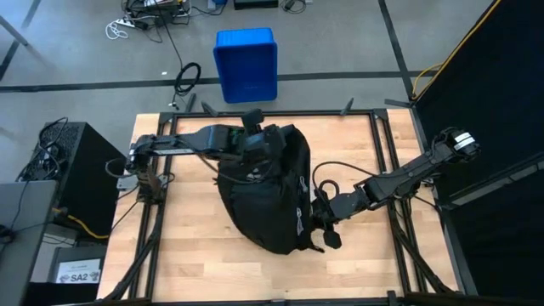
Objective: Unpack backpack
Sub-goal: Open the black backpack
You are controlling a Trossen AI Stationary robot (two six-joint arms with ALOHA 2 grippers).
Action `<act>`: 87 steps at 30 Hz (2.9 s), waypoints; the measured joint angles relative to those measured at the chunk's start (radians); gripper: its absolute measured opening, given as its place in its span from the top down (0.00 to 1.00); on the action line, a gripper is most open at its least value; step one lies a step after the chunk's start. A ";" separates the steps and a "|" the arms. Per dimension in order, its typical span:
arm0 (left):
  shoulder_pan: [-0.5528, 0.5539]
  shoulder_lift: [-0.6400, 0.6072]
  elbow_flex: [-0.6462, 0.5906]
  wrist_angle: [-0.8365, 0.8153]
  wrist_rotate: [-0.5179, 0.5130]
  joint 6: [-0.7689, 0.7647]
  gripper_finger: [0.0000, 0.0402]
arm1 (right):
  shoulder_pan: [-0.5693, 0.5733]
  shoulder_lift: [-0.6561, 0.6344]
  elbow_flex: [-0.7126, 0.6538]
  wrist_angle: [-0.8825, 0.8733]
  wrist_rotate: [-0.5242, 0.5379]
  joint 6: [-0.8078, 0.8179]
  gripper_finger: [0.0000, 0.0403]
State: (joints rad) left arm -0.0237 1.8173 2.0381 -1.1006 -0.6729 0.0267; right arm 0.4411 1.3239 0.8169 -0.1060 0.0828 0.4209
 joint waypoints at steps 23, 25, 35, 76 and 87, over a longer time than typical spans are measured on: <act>0.250 0.003 -0.508 0.291 0.286 0.028 0.98 | -0.021 -0.111 0.001 -0.285 0.334 0.086 1.00; 0.267 0.004 -0.526 0.295 0.292 0.045 0.96 | -0.039 -0.121 0.001 -0.318 0.407 0.085 1.00; 0.361 0.004 -0.538 0.338 0.200 0.107 0.76 | -0.098 -0.126 0.001 -0.300 0.447 -0.037 0.99; 0.293 -0.046 -0.344 -0.016 0.280 0.167 0.35 | 0.000 0.153 0.003 0.369 0.254 -0.397 0.76; 0.318 -0.045 -0.375 0.055 0.461 0.153 0.37 | 0.096 0.415 0.001 0.476 0.466 -0.695 0.61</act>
State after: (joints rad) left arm 0.2946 1.7725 1.6634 -1.0456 -0.2118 0.1798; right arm 0.5369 1.7389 0.8181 0.3699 0.5486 -0.2739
